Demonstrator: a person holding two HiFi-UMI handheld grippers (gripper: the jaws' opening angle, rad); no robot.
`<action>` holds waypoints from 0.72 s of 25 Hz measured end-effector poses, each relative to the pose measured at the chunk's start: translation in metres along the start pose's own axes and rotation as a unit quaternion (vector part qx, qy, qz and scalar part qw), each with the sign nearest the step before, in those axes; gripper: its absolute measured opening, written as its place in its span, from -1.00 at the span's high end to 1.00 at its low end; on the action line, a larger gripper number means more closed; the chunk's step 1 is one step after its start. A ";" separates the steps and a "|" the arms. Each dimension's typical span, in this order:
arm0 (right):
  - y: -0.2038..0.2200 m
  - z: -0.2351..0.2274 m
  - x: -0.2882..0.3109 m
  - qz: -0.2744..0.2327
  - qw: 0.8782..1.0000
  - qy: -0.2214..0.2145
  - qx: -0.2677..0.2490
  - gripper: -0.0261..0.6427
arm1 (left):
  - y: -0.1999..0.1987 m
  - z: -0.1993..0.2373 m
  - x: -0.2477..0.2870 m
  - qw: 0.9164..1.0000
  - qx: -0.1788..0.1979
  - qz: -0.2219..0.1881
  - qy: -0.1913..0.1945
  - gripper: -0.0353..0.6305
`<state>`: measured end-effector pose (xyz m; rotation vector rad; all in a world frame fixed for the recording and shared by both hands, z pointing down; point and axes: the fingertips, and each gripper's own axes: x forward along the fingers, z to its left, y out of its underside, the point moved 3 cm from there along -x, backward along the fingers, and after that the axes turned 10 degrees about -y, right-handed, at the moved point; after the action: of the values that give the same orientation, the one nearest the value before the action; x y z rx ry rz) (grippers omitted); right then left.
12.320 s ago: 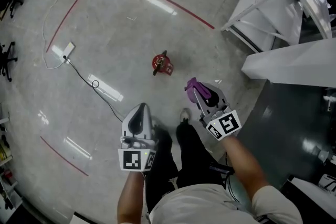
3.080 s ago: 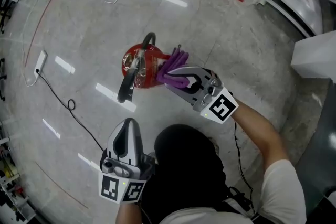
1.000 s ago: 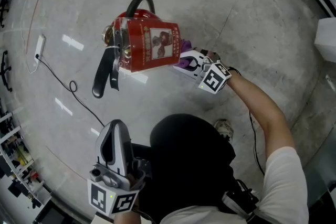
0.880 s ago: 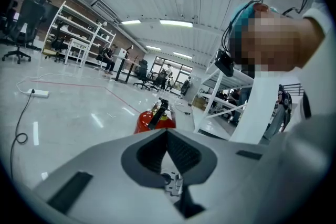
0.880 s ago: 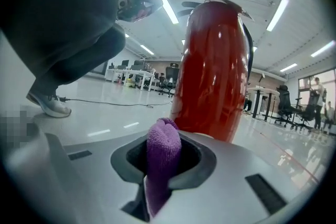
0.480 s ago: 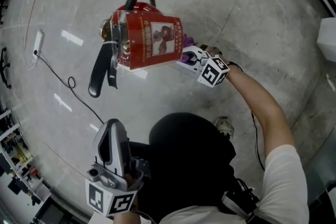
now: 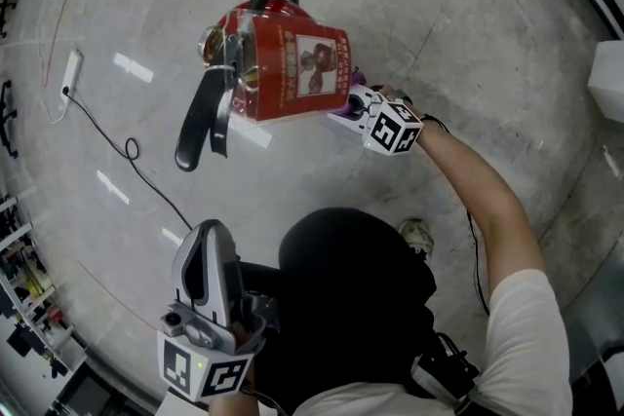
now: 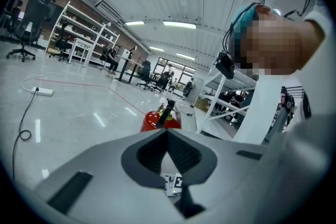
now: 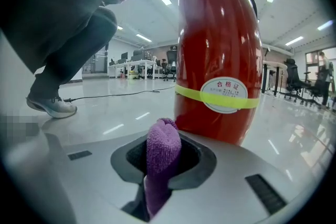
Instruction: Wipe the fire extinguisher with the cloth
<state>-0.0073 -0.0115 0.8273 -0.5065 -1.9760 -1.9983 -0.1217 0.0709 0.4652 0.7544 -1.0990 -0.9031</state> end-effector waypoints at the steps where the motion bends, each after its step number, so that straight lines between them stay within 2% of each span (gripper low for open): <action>1: 0.001 0.000 0.001 0.003 1.000 -0.002 0.006 0.72 | 0.000 0.001 0.000 1.000 0.001 0.000 0.001 0.88; 8: 0.013 -0.002 0.009 0.023 0.998 -0.009 0.051 0.72 | 0.001 0.008 -0.004 1.000 -0.007 -0.004 -0.001 0.88; 18: 0.023 0.013 0.006 0.051 0.995 -0.037 0.079 0.72 | 0.002 0.013 -0.005 1.000 -0.020 -0.010 0.007 0.88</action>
<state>-0.0020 0.0009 0.8510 -0.6360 -2.0862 -1.7697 -0.1341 0.0754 0.4687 0.7391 -1.0603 -0.9315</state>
